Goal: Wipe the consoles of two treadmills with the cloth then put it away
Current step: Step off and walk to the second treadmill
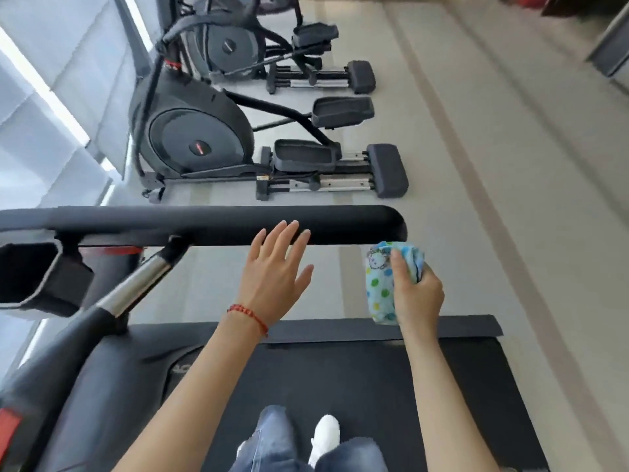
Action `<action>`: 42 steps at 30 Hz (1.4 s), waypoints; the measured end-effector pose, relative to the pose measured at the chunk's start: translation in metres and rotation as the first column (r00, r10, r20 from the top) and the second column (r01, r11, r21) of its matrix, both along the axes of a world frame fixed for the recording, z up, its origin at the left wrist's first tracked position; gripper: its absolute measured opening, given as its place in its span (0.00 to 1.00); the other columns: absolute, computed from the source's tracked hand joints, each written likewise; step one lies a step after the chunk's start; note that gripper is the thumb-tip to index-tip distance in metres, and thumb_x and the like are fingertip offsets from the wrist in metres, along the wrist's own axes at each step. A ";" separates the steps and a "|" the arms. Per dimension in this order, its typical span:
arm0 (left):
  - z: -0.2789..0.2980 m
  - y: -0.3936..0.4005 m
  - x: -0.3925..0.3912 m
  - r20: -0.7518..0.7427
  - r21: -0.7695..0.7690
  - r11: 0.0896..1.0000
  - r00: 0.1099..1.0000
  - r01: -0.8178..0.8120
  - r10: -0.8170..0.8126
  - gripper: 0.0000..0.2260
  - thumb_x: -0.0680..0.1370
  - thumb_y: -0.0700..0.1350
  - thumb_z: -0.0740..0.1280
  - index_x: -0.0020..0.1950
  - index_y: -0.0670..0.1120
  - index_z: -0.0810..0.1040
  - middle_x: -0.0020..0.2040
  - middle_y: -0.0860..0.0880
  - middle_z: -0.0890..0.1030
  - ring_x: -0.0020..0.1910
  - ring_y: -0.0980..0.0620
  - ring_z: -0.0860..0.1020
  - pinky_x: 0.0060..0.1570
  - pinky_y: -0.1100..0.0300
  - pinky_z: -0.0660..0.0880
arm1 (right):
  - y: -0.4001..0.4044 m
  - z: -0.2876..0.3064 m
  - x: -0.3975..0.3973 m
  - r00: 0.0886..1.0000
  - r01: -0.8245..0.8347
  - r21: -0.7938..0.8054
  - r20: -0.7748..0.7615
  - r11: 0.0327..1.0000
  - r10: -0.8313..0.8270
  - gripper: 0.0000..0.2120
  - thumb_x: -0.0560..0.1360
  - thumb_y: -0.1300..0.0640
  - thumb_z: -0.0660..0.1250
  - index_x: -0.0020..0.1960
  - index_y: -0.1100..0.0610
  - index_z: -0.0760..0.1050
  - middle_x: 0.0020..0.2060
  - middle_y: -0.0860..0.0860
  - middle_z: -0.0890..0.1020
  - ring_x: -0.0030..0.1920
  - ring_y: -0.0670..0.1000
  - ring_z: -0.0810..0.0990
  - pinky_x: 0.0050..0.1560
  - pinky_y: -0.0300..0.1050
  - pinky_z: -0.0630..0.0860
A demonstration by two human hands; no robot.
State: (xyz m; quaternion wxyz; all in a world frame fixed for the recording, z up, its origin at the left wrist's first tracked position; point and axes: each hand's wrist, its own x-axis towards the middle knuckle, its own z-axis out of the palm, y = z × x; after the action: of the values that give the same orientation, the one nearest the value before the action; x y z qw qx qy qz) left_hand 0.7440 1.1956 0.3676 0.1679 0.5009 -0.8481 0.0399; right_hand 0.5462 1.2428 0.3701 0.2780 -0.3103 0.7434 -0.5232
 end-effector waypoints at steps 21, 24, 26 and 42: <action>-0.031 -0.017 -0.310 0.012 0.048 0.621 0.622 0.782 -0.783 0.22 0.76 0.51 0.57 0.62 0.40 0.77 0.61 0.40 0.77 0.60 0.40 0.75 0.60 0.42 0.69 | 0.119 -0.032 -0.197 0.578 0.798 0.130 0.110 0.588 -0.809 0.11 0.74 0.47 0.66 0.46 0.54 0.77 0.37 0.44 0.79 0.38 0.43 0.77 0.34 0.34 0.70; -0.038 -0.024 -0.339 0.018 0.057 0.560 0.560 0.826 -0.828 0.22 0.76 0.52 0.56 0.62 0.40 0.77 0.61 0.40 0.77 0.61 0.40 0.75 0.60 0.42 0.70 | 0.122 -0.037 -0.212 0.482 0.854 0.148 0.138 0.499 -0.865 0.10 0.74 0.47 0.66 0.47 0.54 0.76 0.38 0.46 0.79 0.40 0.47 0.78 0.35 0.36 0.71; -0.042 -0.026 -0.358 0.014 0.069 0.508 0.508 0.859 -0.861 0.22 0.76 0.52 0.56 0.62 0.40 0.77 0.61 0.40 0.78 0.60 0.40 0.75 0.60 0.43 0.70 | 0.125 -0.039 -0.223 0.416 0.884 0.163 0.153 0.438 -0.896 0.10 0.75 0.47 0.65 0.47 0.53 0.75 0.38 0.44 0.77 0.39 0.45 0.77 0.34 0.35 0.70; -0.080 0.029 -0.561 0.027 0.134 0.296 0.296 0.946 -0.955 0.22 0.75 0.51 0.56 0.61 0.39 0.78 0.60 0.40 0.78 0.60 0.41 0.75 0.58 0.43 0.72 | 0.197 -0.070 -0.378 0.217 0.940 0.240 0.126 0.242 -0.968 0.15 0.73 0.45 0.66 0.46 0.57 0.77 0.44 0.54 0.81 0.46 0.53 0.80 0.48 0.48 0.78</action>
State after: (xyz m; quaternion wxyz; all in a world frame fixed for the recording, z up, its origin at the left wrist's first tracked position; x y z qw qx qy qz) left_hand 0.1832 1.2243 0.2874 0.0927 -0.0932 -0.9880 -0.0810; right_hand 0.1678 1.4398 0.3003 0.0058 0.2954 0.7630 -0.5749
